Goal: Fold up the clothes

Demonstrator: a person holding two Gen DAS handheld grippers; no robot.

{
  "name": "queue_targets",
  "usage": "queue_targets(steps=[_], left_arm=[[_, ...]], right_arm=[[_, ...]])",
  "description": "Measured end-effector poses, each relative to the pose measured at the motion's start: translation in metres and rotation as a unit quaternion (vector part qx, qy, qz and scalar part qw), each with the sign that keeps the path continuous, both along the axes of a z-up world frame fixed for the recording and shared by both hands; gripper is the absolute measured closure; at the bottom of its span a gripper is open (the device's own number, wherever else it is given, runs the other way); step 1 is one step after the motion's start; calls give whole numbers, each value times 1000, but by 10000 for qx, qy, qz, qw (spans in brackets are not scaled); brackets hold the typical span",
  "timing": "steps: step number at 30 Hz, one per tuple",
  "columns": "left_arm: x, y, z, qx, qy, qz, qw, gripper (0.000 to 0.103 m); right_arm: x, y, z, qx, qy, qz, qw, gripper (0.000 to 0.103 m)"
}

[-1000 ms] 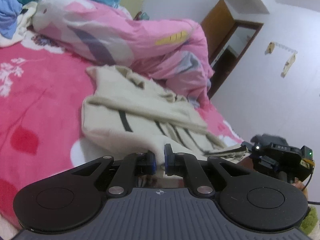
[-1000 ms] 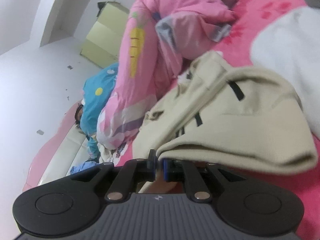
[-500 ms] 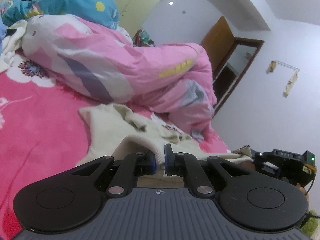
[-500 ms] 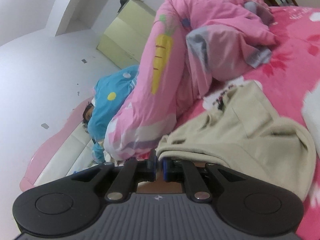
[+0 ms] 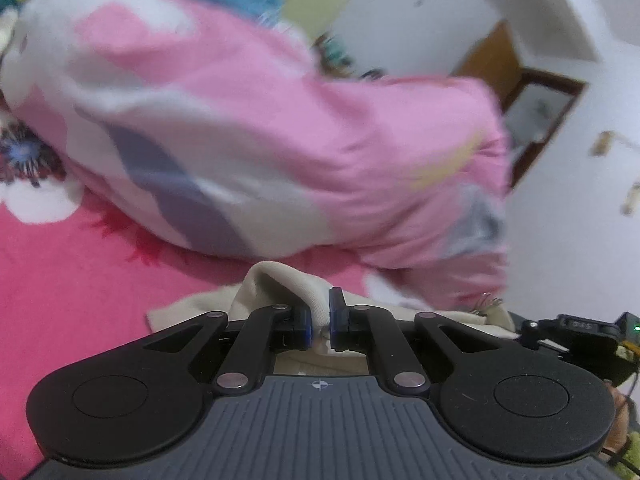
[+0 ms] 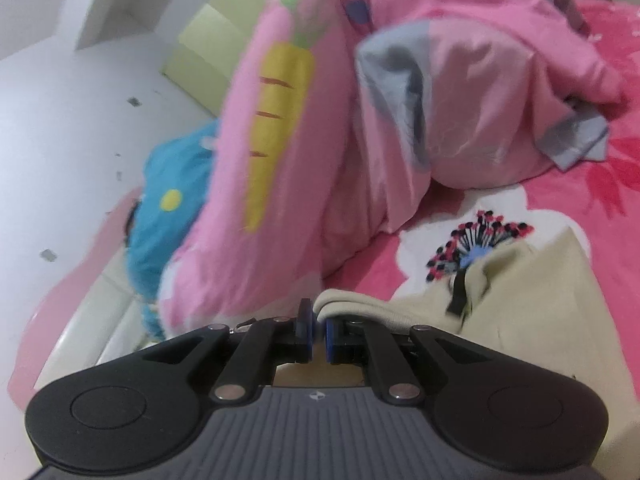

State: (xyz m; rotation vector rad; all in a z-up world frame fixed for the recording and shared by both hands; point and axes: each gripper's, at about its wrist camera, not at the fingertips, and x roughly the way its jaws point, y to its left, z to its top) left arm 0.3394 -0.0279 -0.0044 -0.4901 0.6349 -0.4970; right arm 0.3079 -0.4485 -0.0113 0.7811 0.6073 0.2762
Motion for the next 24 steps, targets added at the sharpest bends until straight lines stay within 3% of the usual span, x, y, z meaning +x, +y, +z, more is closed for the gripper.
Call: queue_targets(steps=[2,3,4,6,7,9,13,16,18,20,21,24], left_arm=[[30,-2,-24,-5,507,123,9986,90],[44,-3,-36,-10,763,182,9969,90],[53,1,-48,-243,1087,238,9935,90],[54,15,-60,-970,1404,364,9847,85],[50,22,-60,-1174,1408,451,9820,82],[41,34,-57,-1323,1382,571,9799,70],[21,49,-42,-1079,1314,672,9832,69],[1,55,-25,-714,1231,586,9881,69],[-14,56,-14,-381,1163,386,9917,69],[-34,53,-7,14,1151,78,9933,68],[-44,52,-5,242,1170,-67,9928,67],[-75,45,-4,1003,1255,-413,9861,66]], right_arm=[[37,-11,-31,539,442,9,9976,83],[52,-20,-51,1024,756,-32,9919,69],[68,-29,-72,1506,1067,-74,9828,66],[74,-41,-88,2160,1162,-89,9694,65],[74,-47,-95,2457,1162,-91,9623,59],[71,-49,-91,2633,1016,104,9593,46],[72,-46,-68,2534,1036,474,9606,22],[89,-36,-45,1742,1594,477,9706,20],[104,-23,-28,827,2133,466,9724,19],[114,-4,-9,-181,2377,676,9688,19],[118,5,0,-690,2470,794,9633,19],[97,19,29,-1770,2113,729,9585,15]])
